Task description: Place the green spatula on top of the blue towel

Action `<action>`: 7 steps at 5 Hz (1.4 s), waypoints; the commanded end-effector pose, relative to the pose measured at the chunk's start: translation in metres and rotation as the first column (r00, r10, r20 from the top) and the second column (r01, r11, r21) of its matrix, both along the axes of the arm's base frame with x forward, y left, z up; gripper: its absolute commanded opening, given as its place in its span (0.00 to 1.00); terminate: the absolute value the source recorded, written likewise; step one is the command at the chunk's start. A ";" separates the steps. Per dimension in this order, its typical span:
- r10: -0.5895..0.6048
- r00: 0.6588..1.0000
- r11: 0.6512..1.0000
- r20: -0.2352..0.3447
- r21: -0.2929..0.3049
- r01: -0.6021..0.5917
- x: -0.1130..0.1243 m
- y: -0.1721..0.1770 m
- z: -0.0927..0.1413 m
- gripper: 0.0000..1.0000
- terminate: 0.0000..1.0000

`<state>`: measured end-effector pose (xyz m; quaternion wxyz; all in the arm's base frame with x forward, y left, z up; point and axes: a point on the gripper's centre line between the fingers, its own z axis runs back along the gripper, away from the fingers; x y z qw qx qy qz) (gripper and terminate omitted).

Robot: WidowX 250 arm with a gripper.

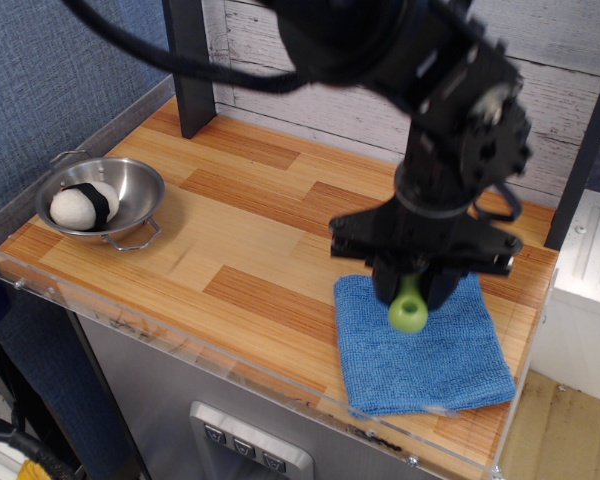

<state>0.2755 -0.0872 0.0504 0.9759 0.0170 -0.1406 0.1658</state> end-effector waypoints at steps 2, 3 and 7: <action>0.000 1.000 0.998 -0.026 0.055 0.001 -0.020 0.014 -0.024 1.00 0.00; 0.007 1.000 0.999 -0.016 0.051 -0.006 -0.021 0.016 -0.020 1.00 0.00; 0.053 0.989 0.999 0.135 0.004 -0.054 -0.015 0.025 0.049 1.00 0.00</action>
